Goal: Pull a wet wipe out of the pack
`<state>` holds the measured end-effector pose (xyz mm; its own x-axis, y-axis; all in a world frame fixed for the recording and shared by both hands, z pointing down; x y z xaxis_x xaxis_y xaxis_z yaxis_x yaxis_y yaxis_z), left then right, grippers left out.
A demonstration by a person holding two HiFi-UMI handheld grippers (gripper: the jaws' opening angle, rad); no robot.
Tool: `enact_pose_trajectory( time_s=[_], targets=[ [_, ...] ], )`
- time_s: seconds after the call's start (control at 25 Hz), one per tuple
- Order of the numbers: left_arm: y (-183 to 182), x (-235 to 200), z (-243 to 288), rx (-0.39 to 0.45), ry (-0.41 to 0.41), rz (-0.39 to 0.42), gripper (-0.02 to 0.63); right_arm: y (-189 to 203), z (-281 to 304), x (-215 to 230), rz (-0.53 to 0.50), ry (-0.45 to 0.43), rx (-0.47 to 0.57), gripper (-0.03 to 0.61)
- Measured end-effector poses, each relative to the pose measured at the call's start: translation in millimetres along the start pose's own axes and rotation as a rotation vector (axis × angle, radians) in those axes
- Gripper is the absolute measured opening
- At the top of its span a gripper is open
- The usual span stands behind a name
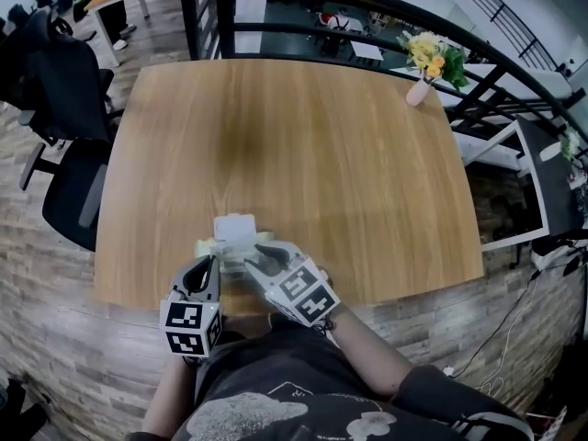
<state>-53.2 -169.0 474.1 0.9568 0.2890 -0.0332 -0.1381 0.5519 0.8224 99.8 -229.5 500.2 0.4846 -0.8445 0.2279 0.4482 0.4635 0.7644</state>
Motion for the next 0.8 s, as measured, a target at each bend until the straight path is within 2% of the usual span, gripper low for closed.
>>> enact_pose_trajectory(
  time_s=[0.28, 0.36, 0.52, 0.68, 0.8],
  targets=[
    [1.5, -2.2, 2.3, -0.019, -0.016, 0.003, 0.017, 2.5, 7.1, 0.3, -0.025, -0.009, -0.032, 0.13],
    [1.0, -1.2, 2.2, -0.018, -0.019, 0.004, 0.015, 3.8, 8.2, -0.1, -0.026, -0.015, -0.034, 0.115],
    [0.7, 0.7, 2.1, 0.001, -0.013, -0.014, 0.015, 8.2, 11.1, 0.1, -0.022, -0.019, -0.042, 0.044],
    [1.2, -2.2, 2.2, -0.004, -0.015, -0.032, 0.015, 5.5, 10.1, -0.1, -0.029, -0.035, -0.045, 0.035],
    [1.0, -1.8, 2.9, -0.012, -0.024, -0.015, 0.015, 6.2, 7.7, 4.3, -0.028, -0.031, -0.037, 0.034]
  ],
)
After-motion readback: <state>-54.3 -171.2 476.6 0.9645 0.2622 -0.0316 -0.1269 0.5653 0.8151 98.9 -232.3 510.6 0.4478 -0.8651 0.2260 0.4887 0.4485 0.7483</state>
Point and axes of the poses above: the fingertips, and each gripper's own axes: z forward along the fingers, x to its right, y out of its underside, the point moved 9 cm from there along -z, backward along the fingers, and after that the axes turned 6 degrees about z, right-handed, at the moved point
